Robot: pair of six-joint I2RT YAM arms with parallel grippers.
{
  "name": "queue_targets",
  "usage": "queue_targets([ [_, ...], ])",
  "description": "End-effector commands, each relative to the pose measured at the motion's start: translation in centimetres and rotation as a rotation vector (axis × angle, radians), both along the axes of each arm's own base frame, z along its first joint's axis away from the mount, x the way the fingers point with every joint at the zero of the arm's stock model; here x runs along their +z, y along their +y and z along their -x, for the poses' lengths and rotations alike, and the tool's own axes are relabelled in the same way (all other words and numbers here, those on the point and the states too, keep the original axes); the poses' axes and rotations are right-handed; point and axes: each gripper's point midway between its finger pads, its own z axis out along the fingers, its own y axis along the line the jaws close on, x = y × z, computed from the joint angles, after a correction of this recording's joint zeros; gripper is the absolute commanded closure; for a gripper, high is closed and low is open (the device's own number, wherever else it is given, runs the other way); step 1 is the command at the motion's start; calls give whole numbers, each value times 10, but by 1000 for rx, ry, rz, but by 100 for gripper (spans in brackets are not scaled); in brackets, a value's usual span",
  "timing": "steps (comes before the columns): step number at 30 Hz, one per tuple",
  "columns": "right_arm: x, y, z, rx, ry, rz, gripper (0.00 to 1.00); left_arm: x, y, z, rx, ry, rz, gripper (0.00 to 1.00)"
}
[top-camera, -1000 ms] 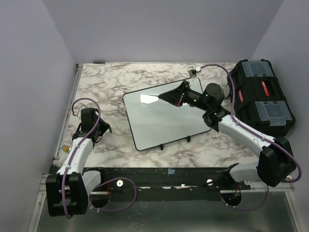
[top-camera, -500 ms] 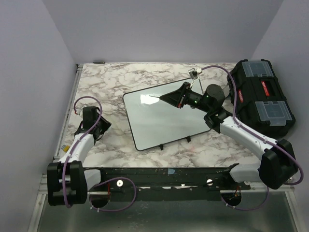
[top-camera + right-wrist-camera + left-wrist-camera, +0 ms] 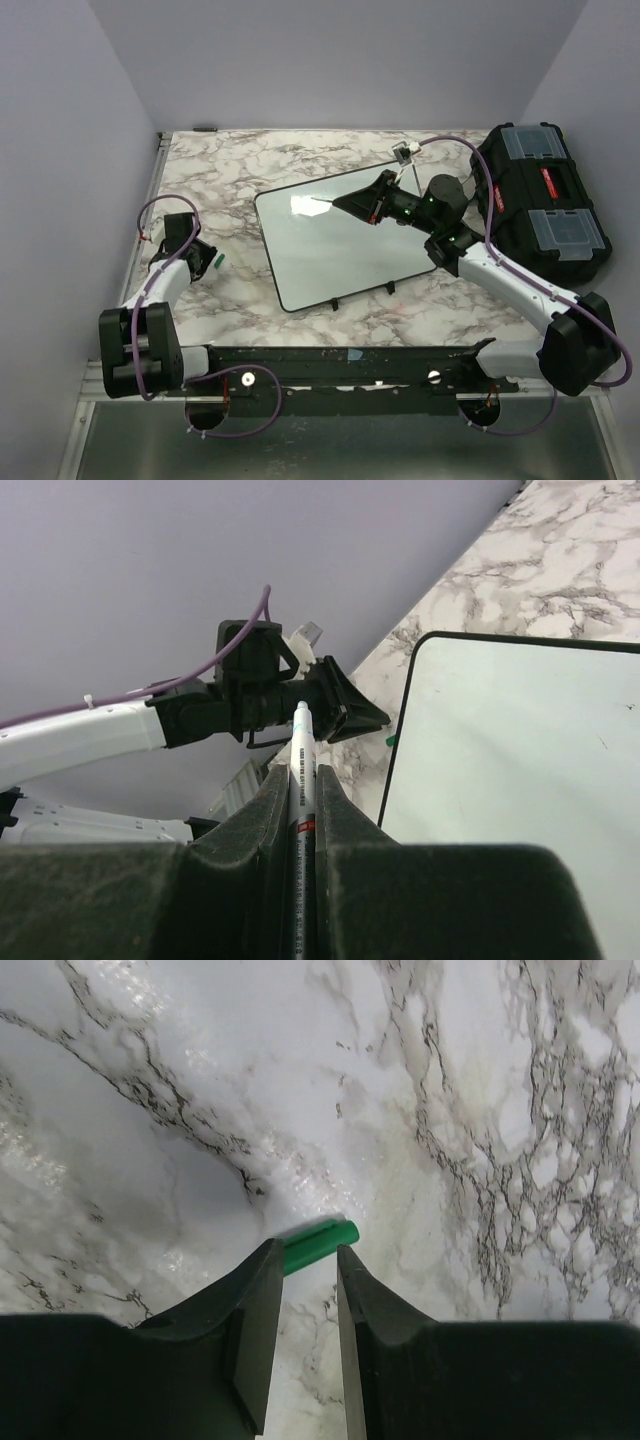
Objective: Write a sentence on the whiteboard
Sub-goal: Move the pen cap to the center of the board.
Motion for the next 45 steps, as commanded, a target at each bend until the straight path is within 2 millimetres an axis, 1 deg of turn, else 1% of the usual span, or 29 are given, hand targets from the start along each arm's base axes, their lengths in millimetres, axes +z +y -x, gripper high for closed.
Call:
queue_targets([
  [1, -1, -3, -1, -24, -13, 14, 99, -5, 10, -7, 104, 49, 32, 72],
  [3, -1, -2, -2, -22, -12, 15, 99, -12, 6, -11, 105, 81, 66, 75],
  [4, -2, -2, -3, -24, -12, 19, 99, -16, 2, -13, 97, 95, 89, 79],
  [5, -1, -2, -3, -27, -13, 22, 99, -20, -1, -13, 95, 107, 105, 80],
  [7, -1, -3, -5, -37, -18, 32, 99, -16, -6, -14, 89, 116, 82, 82],
  [10, 0, -6, -7, -59, -26, 46, 99, -16, -19, -12, 68, 127, 92, 82],
  [13, 2, -8, -7, -69, -31, 55, 99, -19, -40, -10, 24, 150, 110, 81],
  [15, 3, -9, -7, -72, -33, 59, 99, -15, -53, -5, 4, 162, 86, 81],
  [19, 2, -11, -6, -83, -29, 69, 99, -6, -74, 0, -36, 131, 111, 81],
  [22, 3, -13, -5, -87, -28, 72, 99, -8, -87, 6, -63, 125, 141, 82],
  [24, 3, -14, -4, -86, -27, 75, 99, -6, -87, 8, -71, 111, 135, 82],
  [26, 3, -16, -2, -90, -26, 78, 99, 5, -80, 6, -87, 65, 85, 81],
  [28, 4, -17, -1, -94, -29, 85, 99, 20, -61, 9, -48, 29, -8, 77],
  [30, 5, -19, 0, -99, -29, 85, 99, 32, -41, 18, 13, 20, -72, 72],
  [32, 7, -19, 0, -98, -30, 79, 99, 40, -23, 21, 71, -9, -69, 71],
  [34, 8, -17, 0, -91, -26, 72, 99, 38, -9, 22, 110, -20, -21, 71],
  [37, 11, -16, 0, -83, -23, 68, 99, 21, 1, 26, 138, 52, 32, 71],
  [39, 14, -16, 0, -84, -27, 70, 99, 8, 0, 28, 136, 113, 66, 73],
  [42, 17, -18, 0, -92, -32, 71, 99, -6, -16, 24, 113, 159, 151, 80],
  [44, 17, -19, 1, -98, -30, 73, 99, -10, -37, 15, 81, 160, 214, 81],
  [45, 17, -19, 1, -101, -29, 74, 99, -9, -52, 10, 56, 164, 248, 81],
])
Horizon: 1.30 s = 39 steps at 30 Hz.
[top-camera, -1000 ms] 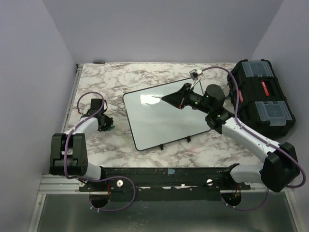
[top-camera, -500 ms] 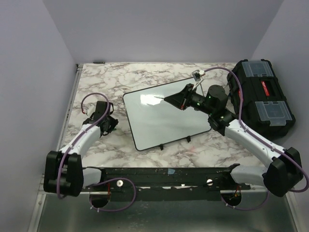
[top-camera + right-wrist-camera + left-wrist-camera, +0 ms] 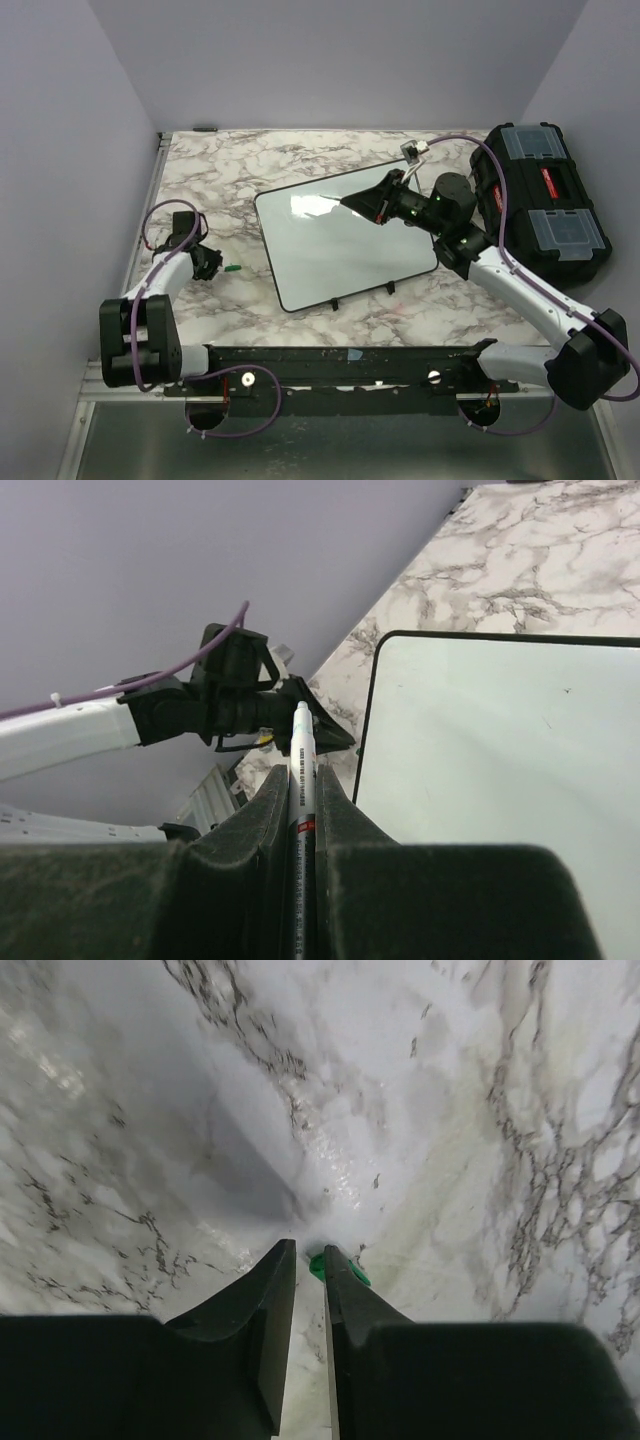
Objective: Write a sentence on the whiteboard
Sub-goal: Move the pen cap to the center of the board, then hold the whiteboard on the whiteboard stand.
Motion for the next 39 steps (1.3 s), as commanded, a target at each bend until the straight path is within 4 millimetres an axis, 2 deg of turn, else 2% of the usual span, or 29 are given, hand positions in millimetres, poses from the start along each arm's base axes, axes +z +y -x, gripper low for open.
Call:
queue_targets([
  [1, 14, -5, 1, -25, -22, -1, 99, -6, -62, -15, -102, 16, 195, 81],
  [5, 15, -9, -1, -48, -29, 22, 99, 3, -131, -30, -237, 50, 230, 82],
  [7, 17, -11, -2, -62, -35, 43, 99, -1, -151, -33, -272, 68, 256, 83],
  [9, 19, -14, -2, -71, -44, 58, 99, -7, -157, -31, -285, 82, 273, 84],
  [20, 17, -13, -2, -66, -42, 60, 99, 10, -117, -23, -243, 17, 168, 80],
  [28, 7, -17, -7, -94, -41, 114, 99, 36, -52, -22, -195, -110, 7, 73],
  [29, 6, -19, -9, -105, -44, 125, 99, 44, -45, -24, -210, -149, -20, 73],
  [32, 1, -22, -12, -128, -42, 157, 99, 81, -36, -39, -293, -313, -127, 62],
  [36, -7, -26, -16, -147, -33, 188, 99, 143, -54, -65, -524, -564, -226, 52],
  [39, -12, -26, -17, -151, -21, 204, 99, 174, -61, -79, -637, -645, -298, 44],
])
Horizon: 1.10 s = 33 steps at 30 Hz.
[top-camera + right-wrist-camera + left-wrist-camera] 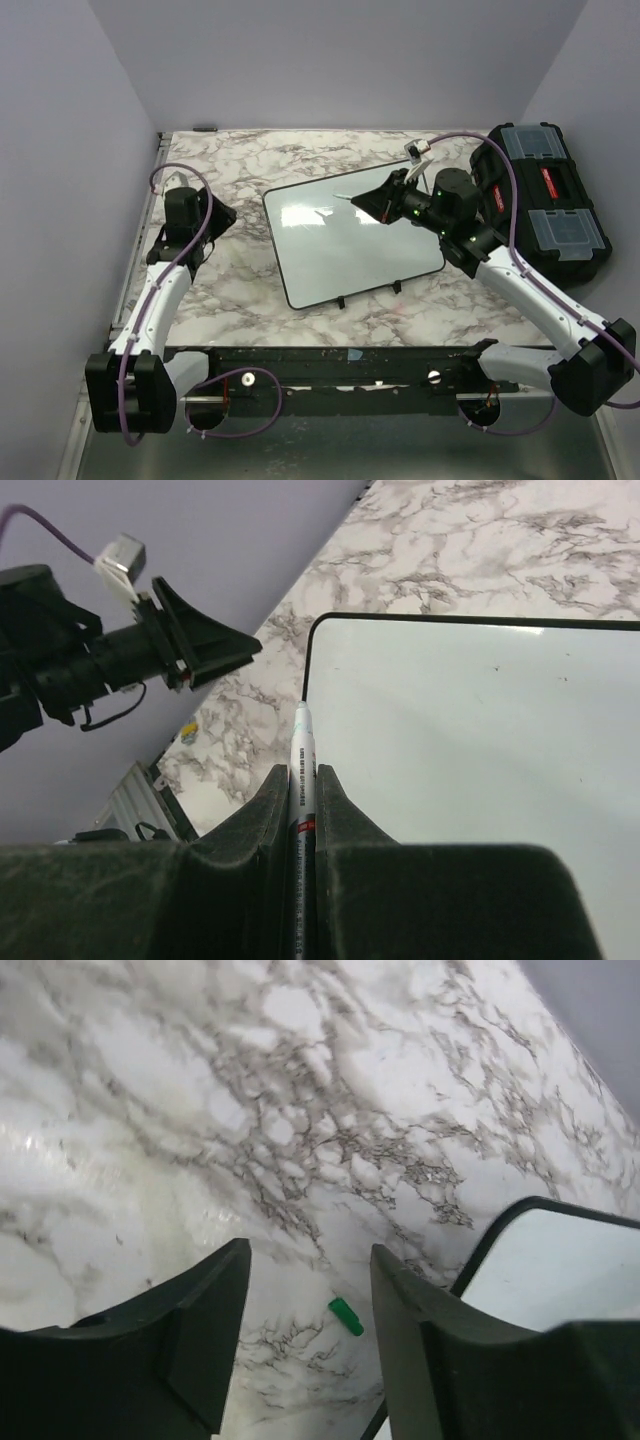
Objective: Write a sentence on the whiteboard
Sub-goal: Hold the whiteboard on the whiteboard stand.
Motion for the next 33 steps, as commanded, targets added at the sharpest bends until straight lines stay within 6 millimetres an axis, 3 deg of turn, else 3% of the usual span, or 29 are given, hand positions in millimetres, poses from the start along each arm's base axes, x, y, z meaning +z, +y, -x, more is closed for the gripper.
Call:
queue_targets([
  [1, -2, -4, -7, -34, -4, 43, 99, 70, -16, -35, -248, -258, -174, 43],
  [7, -10, -8, -6, -51, 27, 64, 99, 120, -56, -65, -508, -425, -152, 40],
  [10, -9, -9, -5, -53, 34, 73, 99, 137, -72, -80, -611, -457, -126, 40],
  [14, -7, -14, -4, -74, 32, 83, 99, 143, -92, -95, -793, -447, -103, 39],
  [19, -9, -15, -3, -73, 42, 91, 99, 130, -111, -113, -966, -401, -30, 38],
  [27, -13, -12, -8, -74, 66, 108, 99, 128, -124, -132, -1105, -393, 12, 36],
  [33, -16, -8, -15, -80, 86, 123, 99, 95, -142, -134, -1216, -292, 67, 36],
])
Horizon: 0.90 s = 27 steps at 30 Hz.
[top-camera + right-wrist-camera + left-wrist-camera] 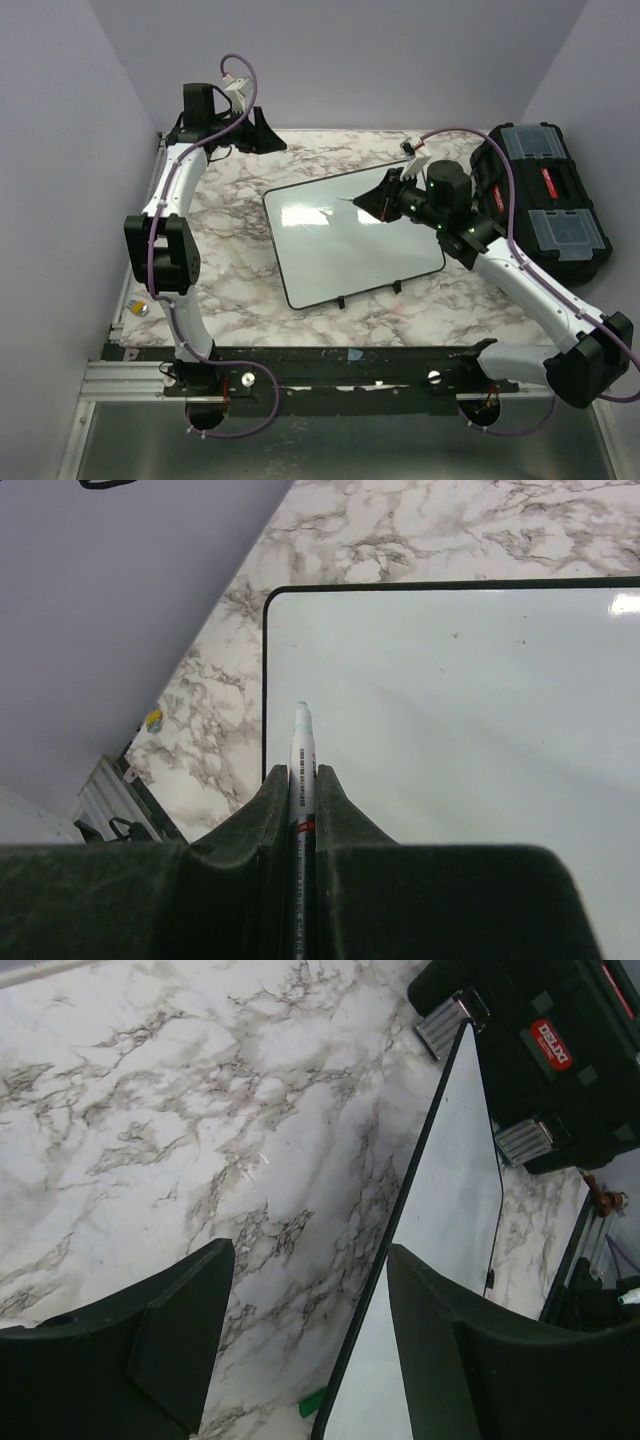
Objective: Write a sentence on the whiteboard
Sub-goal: Hold the whiteboard on the whiteboard stand.
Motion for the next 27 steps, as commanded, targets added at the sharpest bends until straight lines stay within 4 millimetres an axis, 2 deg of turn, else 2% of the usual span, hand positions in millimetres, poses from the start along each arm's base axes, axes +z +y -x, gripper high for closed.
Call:
queue_targets([
  [1, 0, 1, -8, -22, 7, 30, 99, -26, -25, 22, -173, 90, 9, 36],
  [5, -2, 4, -10, -21, 21, 41, 99, -42, -41, 30, -229, 126, 11, 37],
  [6, -4, 6, -10, -16, 28, 48, 99, -50, -52, 36, -257, 142, 8, 37],
  [10, -7, 8, -9, -11, 37, 52, 99, -62, -63, 40, -290, 163, -1, 38],
  [17, -7, 9, -6, -8, 44, 64, 99, -81, -70, 45, -357, 229, 14, 48],
  [27, -11, 11, -4, 3, 55, 74, 99, -86, -76, 62, -421, 258, 28, 60],
])
